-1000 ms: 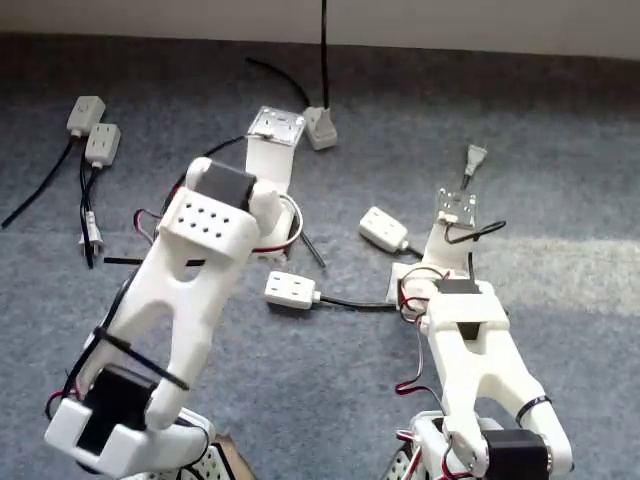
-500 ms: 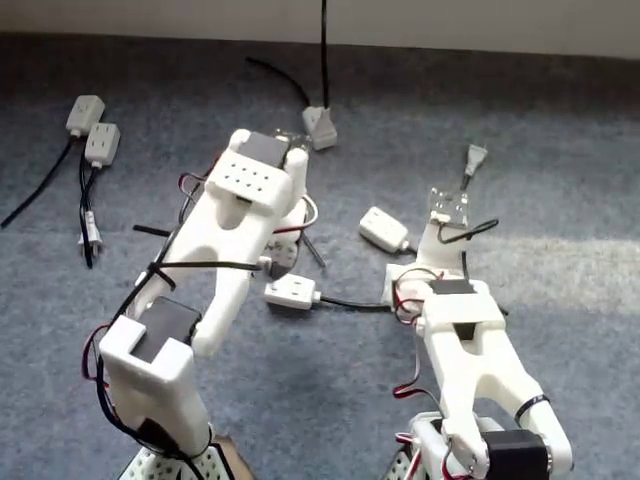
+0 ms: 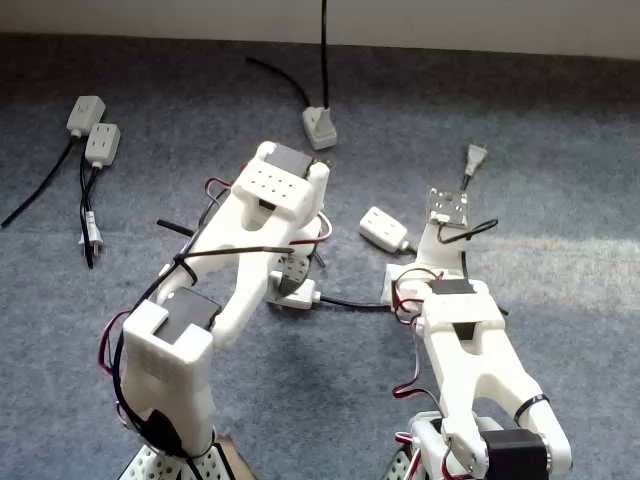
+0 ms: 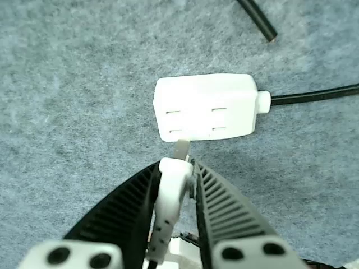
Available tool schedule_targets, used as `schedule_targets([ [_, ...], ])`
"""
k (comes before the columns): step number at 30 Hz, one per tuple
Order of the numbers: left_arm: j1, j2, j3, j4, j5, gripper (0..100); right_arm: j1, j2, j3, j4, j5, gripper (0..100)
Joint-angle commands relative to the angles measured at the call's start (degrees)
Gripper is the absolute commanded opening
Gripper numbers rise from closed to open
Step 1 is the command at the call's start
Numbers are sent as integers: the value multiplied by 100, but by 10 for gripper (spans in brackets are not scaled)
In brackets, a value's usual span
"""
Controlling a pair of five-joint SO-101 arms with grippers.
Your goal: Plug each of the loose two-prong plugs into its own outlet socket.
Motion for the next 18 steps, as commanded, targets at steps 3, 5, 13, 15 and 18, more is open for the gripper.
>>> schedule_targets([
  [3,-40,347,-497,70,-35,7,-48,-189,-22,-84,79,63],
  [5,-75,400,-646,70,79,7,-48,-189,-22,-84,79,63],
  [13,-145,215,-954,79,105,7,-48,-189,-22,-92,79,63],
  [15,-171,224,-945,79,105,7,-48,-189,-22,-92,79,63],
  [18,-233,233,-945,79,97,7,-48,-189,-22,-92,79,63],
])
